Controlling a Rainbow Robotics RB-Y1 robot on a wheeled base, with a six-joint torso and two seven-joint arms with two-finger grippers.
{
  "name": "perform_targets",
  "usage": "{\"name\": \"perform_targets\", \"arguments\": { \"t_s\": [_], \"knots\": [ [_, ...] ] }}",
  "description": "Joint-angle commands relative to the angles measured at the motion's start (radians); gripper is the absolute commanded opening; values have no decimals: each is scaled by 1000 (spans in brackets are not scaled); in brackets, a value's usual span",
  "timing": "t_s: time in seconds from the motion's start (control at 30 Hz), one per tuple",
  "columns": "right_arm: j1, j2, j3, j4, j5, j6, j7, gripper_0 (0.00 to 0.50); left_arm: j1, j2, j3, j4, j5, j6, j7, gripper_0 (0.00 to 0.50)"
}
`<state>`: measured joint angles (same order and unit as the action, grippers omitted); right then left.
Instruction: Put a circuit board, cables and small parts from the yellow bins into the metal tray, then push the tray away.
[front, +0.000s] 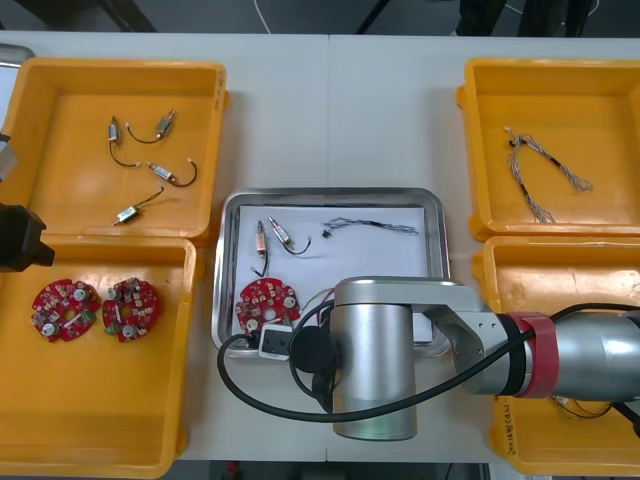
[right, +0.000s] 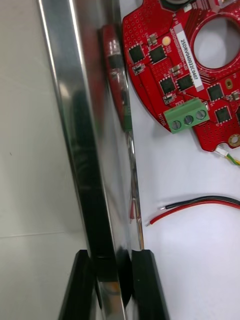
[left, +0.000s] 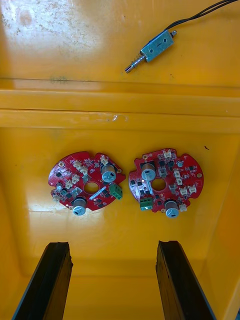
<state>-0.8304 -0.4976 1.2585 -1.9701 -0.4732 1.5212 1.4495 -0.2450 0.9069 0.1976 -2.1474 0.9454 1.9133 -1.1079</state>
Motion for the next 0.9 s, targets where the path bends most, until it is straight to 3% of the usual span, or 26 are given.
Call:
{"name": "perform_targets", "arguments": {
  "t_s": [0.03,0.27,0.9],
  "knots": [
    [-29,24,16,-42,28,-1,-17,0,15,50,34,-29,-4,7,-66,500],
    [-36,13,16,-44,70,-4,-18,0,15,50,34,-29,-4,7,-66,500],
    [-193,-39,90,2,74,-12,-34,0,15,50,34,-29,-4,7,-66,500]
  ]
}}
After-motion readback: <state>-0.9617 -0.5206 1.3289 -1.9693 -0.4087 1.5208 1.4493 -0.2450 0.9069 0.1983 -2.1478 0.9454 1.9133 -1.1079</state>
